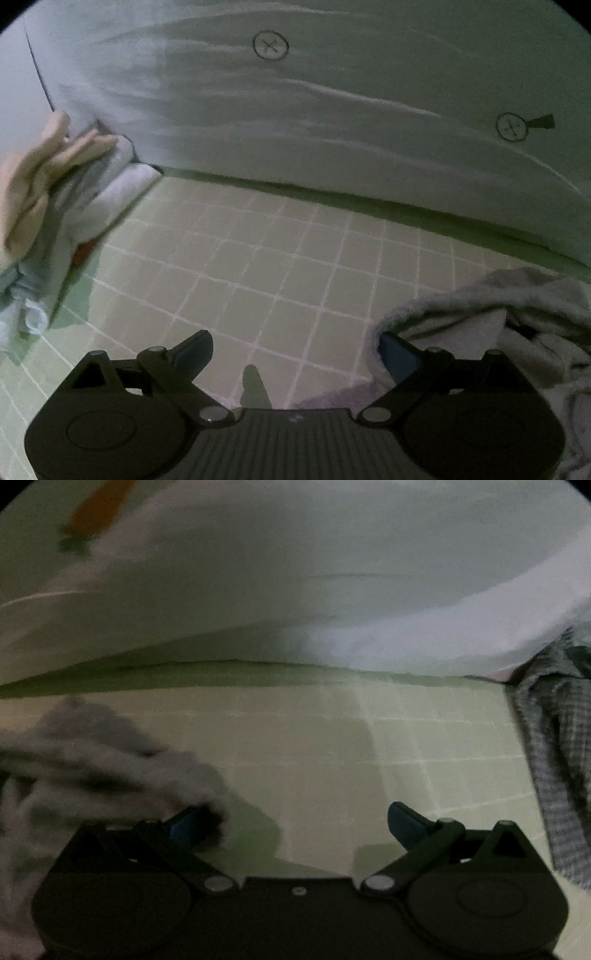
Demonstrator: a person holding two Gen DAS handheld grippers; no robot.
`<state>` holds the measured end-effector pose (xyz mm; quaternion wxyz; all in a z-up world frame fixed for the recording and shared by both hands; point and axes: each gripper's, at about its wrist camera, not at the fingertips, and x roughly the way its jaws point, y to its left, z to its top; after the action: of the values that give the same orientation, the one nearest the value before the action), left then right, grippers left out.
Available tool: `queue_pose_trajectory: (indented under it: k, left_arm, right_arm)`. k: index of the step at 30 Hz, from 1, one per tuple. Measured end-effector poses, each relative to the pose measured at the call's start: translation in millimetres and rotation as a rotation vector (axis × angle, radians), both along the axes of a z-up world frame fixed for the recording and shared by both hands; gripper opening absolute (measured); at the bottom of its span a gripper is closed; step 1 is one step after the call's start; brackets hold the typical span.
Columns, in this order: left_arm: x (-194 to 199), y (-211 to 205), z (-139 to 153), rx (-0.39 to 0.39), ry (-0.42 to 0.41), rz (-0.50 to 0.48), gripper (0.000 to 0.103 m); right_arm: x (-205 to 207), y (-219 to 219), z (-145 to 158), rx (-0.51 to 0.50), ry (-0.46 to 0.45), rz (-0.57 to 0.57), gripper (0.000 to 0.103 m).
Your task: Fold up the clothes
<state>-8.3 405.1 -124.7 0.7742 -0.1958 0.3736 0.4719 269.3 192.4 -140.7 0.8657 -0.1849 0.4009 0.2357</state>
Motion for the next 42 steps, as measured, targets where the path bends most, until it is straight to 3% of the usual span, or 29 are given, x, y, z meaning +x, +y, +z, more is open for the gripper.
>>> queue_pose_trajectory:
  k: [3, 7, 10, 12, 16, 22, 30, 36, 40, 42]
  left_arm:
    - [-6.2, -9.5, 18.2, 0.053, -0.064, -0.016, 0.096]
    - [-19.4, -40.3, 51.4, 0.201, -0.126, -0.060, 0.096]
    - [-46.0, -56.3, 72.8, 0.293, -0.166, 0.006, 0.095]
    - [-67.7, -61.5, 84.1, 0.325, -0.183, 0.062, 0.095]
    - [-96.0, -59.1, 79.3, 0.242, -0.157, 0.095, 0.095]
    - [-91.0, -61.9, 64.8, 0.103, -0.131, 0.030, 0.095]
    - [-30.9, -50.4, 49.8, 0.007, -0.141, -0.080, 0.096]
    - [25.8, -23.9, 28.3, -0.129, -0.190, -0.128, 0.096]
    - [58.5, -19.8, 7.4, -0.190, -0.141, -0.214, 0.096]
    - [70.2, -20.9, -2.4, -0.192, -0.070, -0.236, 0.096]
  right_arm:
    - [3.3, -15.0, 22.3, 0.058, -0.071, -0.060, 0.103]
    - [-21.8, -43.7, 60.2, 0.118, -0.232, -0.047, 0.103]
    - [-52.9, -67.5, 82.4, 0.133, -0.358, -0.027, 0.103]
    - [-70.6, -87.5, 89.1, 0.146, -0.389, -0.028, 0.103]
    - [-107.5, -122.5, 87.5, 0.148, -0.398, -0.004, 0.103]
    - [-113.6, -143.9, 65.6, 0.116, -0.293, -0.048, 0.103]
    - [-106.1, -133.1, 63.5, 0.096, -0.304, -0.071, 0.103]
    - [-83.6, -123.2, 57.4, 0.060, -0.296, -0.089, 0.103]
    - [-72.4, -118.9, 49.0, 0.039, -0.281, -0.104, 0.103]
    - [-69.7, -117.7, 44.8, 0.027, -0.278, -0.108, 0.103]
